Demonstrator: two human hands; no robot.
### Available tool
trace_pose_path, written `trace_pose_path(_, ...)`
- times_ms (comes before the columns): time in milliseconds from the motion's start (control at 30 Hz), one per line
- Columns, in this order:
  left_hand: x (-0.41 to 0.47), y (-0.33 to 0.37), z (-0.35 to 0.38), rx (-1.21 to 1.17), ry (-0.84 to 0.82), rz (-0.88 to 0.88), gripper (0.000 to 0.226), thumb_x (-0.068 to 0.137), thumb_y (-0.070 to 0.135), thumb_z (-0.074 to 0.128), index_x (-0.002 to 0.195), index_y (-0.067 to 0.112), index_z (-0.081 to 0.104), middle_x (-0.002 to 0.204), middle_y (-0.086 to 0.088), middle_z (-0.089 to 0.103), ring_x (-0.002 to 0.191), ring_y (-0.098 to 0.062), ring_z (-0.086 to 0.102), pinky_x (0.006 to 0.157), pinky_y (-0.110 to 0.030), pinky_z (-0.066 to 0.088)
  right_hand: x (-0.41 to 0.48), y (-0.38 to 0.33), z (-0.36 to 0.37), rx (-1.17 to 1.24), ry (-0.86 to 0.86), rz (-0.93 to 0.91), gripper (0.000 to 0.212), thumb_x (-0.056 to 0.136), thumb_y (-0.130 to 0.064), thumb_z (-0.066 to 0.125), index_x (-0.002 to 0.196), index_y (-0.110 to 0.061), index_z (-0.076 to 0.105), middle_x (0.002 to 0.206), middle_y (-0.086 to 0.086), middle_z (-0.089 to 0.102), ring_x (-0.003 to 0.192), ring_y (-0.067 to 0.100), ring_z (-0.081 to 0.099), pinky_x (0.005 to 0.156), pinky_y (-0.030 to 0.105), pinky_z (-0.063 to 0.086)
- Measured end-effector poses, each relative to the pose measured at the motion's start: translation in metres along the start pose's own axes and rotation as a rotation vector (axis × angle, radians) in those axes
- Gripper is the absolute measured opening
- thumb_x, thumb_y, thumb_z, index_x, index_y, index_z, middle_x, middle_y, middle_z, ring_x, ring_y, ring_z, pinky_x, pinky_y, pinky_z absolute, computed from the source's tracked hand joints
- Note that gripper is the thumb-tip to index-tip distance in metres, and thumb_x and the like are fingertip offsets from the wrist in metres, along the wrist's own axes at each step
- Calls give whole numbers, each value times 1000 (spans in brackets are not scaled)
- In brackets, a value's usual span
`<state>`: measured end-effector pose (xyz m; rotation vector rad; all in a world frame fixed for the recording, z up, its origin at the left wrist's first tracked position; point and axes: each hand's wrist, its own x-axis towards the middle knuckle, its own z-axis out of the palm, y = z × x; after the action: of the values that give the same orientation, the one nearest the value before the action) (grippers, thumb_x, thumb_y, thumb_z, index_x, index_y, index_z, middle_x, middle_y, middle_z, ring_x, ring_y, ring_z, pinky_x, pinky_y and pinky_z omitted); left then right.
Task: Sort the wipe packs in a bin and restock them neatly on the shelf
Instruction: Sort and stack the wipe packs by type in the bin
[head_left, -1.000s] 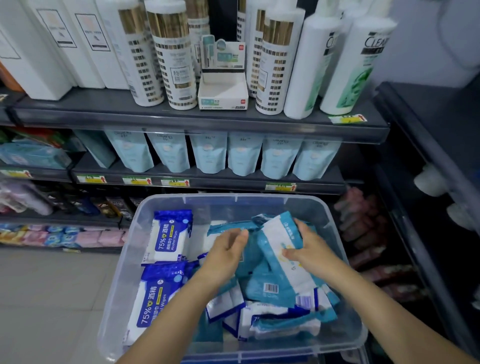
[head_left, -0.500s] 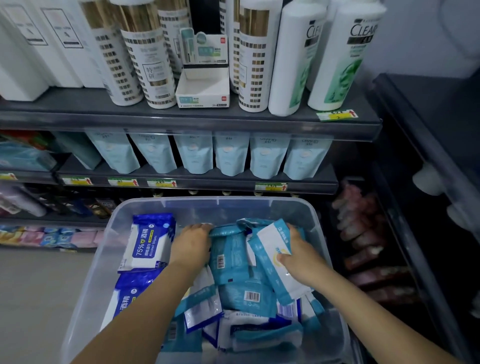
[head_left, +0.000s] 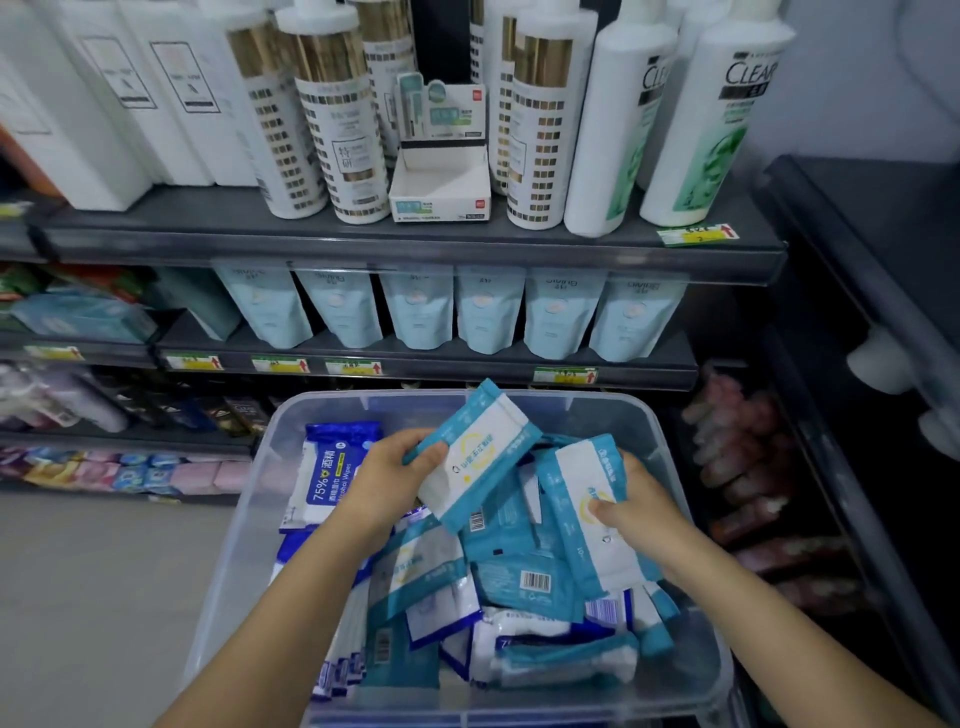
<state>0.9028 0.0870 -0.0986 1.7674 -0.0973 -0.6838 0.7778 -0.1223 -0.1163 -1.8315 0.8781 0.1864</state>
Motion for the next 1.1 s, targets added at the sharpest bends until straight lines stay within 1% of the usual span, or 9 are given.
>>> trace_pose_path(100, -8, -7, 0, -152, -32, -50, 12, 97, 17, 51, 99, 19, 63, 93, -2, 71, 74, -11, 67, 57, -24, 53, -7, 2, -3, 174, 8, 17, 43, 87, -3, 61, 126, -18, 47, 118, 3, 62, 102, 21, 60, 84, 35, 50)
trace_pose_path(200, -13, -11, -1, -204, -52, -78, 13, 98, 15, 49, 106, 11, 59, 103, -7, 71, 82, -17, 68, 62, -29, 56, -18, -3, -5, 352, -15, 37, 28, 89, -2, 60, 112, -16, 55, 110, 5, 67, 98, 24, 64, 88, 43, 51)
trace_pose_path(367, -23, -12, 2, -228, -64, -66, 10, 98, 12, 49, 106, 17, 52, 110, -6, 68, 98, -25, 67, 91, -53, 51, -37, -24, -1, 561, -135, -38, 27, 91, -2, 55, 113, -16, 60, 107, 4, 70, 99, 24, 66, 84, 40, 51)
trace_pose_path(433, -28, -12, 4, -248, -85, -45, 16, 98, 11, 47, 111, 20, 50, 107, -3, 69, 95, -21, 67, 89, -49, 53, -41, -32, 5, 589, -157, -59, 26, 91, -1, 54, 110, -18, 60, 105, 3, 71, 95, 21, 67, 79, 38, 52)
trace_pose_path(600, -42, -9, 11, -377, -192, -14, 38, 97, 1, 44, 118, 32, 53, 92, -1, 74, 82, -17, 70, 67, -36, 59, -46, -46, 20, 599, -154, -85, 33, 90, -1, 56, 119, -17, 56, 112, 3, 69, 104, 23, 64, 90, 44, 51)
trace_pose_path(800, -54, -15, 21, -483, -236, -75, 40, 98, -1, 42, 124, 28, 49, 114, -15, 66, 102, -29, 64, 91, -50, 50, -49, -55, 30, 608, -156, -92, 35, 91, -1, 55, 122, -17, 53, 112, 3, 68, 101, 20, 65, 84, 36, 52)
trace_pose_path(933, -56, -17, 22, -454, -240, -63, 29, 100, 19, 42, 128, 27, 43, 119, -12, 64, 106, -24, 63, 92, -47, 52, -52, -56, 36, 588, -176, -66, 34, 92, -4, 55, 121, -20, 52, 113, 0, 67, 100, 17, 65, 83, 35, 52)
trace_pose_path(1000, -59, -18, 22, -361, -286, -30, 43, 90, 40, 50, 130, 29, 37, 119, -3, 65, 106, -18, 65, 94, -45, 52, -52, -55, 39, 561, -210, -63, 33, 92, -6, 56, 121, -21, 52, 114, -1, 68, 104, 18, 64, 92, 38, 50)
trace_pose_path(1100, -64, -18, 25, -151, -326, 67, 70, 77, 47, 58, 135, 29, 24, 121, 14, 59, 105, 3, 61, 88, -19, 51, -54, -55, 46, 455, -259, -87, 32, 92, -9, 56, 117, -28, 51, 116, -5, 65, 109, 13, 59, 96, 31, 45)
